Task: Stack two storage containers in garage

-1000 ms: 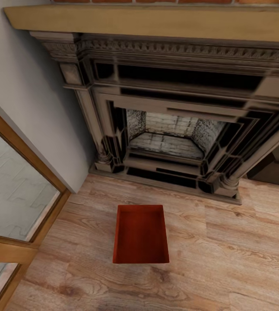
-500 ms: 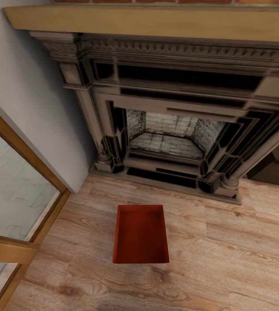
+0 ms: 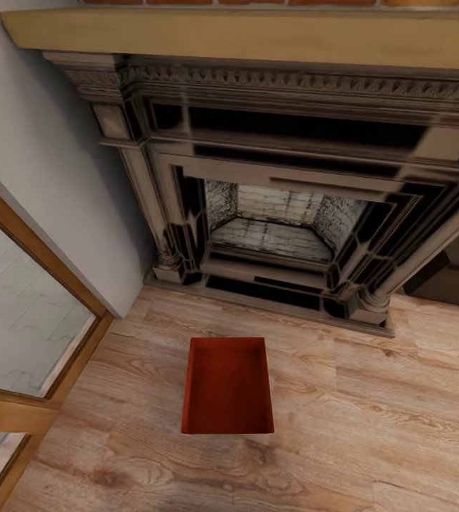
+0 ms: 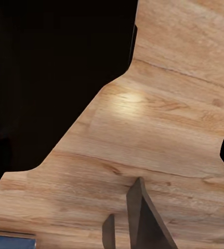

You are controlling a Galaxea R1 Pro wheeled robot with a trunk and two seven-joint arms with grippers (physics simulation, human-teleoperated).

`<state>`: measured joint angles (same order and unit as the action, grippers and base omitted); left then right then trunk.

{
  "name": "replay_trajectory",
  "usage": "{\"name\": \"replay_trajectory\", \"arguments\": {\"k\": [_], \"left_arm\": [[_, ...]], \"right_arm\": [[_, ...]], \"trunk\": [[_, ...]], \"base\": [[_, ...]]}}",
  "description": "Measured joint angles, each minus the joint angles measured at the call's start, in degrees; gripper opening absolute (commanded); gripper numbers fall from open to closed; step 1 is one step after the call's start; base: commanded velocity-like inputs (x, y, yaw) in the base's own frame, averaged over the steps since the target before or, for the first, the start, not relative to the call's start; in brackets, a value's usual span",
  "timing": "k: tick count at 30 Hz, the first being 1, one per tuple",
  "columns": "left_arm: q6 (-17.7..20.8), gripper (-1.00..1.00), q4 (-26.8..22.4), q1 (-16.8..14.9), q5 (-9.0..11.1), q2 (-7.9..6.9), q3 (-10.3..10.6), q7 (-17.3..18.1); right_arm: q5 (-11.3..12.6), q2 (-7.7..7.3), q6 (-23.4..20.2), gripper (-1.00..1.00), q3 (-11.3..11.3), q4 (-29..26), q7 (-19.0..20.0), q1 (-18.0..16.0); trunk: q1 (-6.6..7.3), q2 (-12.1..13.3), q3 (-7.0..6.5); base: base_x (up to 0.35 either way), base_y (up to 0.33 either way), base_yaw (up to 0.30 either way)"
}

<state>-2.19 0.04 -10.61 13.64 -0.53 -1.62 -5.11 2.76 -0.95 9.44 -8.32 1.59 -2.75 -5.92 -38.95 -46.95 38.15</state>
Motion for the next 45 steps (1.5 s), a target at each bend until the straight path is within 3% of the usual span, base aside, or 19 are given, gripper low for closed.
{"name": "replay_trajectory", "arguments": {"k": [12, 29, 45], "left_arm": [[0.0, 1.00, 0.0, 0.0, 0.0, 0.00, 0.0, 0.0], [0.0, 1.00, 0.0, 0.0, 0.0, 0.00, 0.0, 0.0], [0.0, 1.00, 0.0, 0.0, 0.0, 0.00, 0.0, -0.1]], "right_arm": [[0.2, 0.09, -0.1, 1.00, 0.1, 0.0, -0.3, 0.0], [0.0, -0.03, -0.1, 1.00, 0.2, 0.0, -0.2, 0.0], [-0.1, -0.03, -0.2, 1.00, 0.2, 0.0, -0.4, 0.0]], "trunk": [[0.00, 0.0, 0.10], [0.00, 0.0, 1.54], [0.00, 0.0, 1.63]], "base": [[0.000, 0.000, 0.000], [0.000, 0.000, 0.000], [0.000, 0.000, 0.000]]}}
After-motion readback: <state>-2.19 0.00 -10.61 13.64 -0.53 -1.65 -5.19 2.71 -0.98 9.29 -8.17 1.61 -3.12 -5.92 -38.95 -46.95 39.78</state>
